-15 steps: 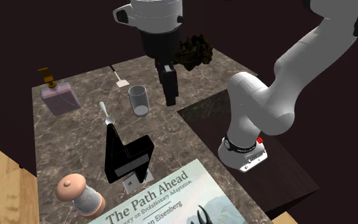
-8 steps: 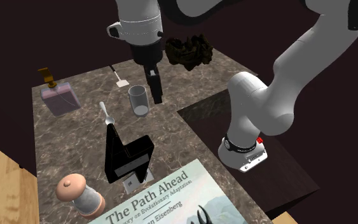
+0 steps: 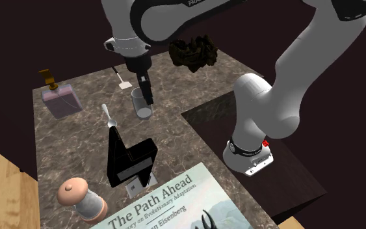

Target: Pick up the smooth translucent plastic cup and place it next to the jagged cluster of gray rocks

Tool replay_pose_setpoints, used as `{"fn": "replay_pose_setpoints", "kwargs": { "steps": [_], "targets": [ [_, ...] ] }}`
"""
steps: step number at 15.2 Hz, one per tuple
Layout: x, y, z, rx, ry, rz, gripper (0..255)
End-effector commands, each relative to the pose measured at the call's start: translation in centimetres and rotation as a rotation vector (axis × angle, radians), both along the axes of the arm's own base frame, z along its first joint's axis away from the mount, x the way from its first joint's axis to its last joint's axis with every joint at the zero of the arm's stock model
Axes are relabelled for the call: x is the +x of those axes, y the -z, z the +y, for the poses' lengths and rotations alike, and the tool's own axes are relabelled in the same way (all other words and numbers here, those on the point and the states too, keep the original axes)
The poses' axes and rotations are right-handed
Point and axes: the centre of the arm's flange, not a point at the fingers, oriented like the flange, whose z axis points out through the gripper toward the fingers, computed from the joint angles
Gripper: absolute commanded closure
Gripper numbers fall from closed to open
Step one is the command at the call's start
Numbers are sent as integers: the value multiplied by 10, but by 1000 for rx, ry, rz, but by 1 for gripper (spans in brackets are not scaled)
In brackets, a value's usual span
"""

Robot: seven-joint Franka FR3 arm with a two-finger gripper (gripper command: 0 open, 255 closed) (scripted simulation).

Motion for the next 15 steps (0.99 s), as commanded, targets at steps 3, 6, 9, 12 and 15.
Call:
{"fn": "replay_pose_setpoints", "kwargs": {
  "steps": [3,6,9,12,15],
  "targets": [
    [11,31,-40,1,-15,10,0],
    [22,54,-71,3,-24,17,0],
    [31,74,-97,4,-33,24,0],
    [29,90,-97,4,-33,24,0],
    [27,105,-97,4,-33,24,0]
  ]
}}
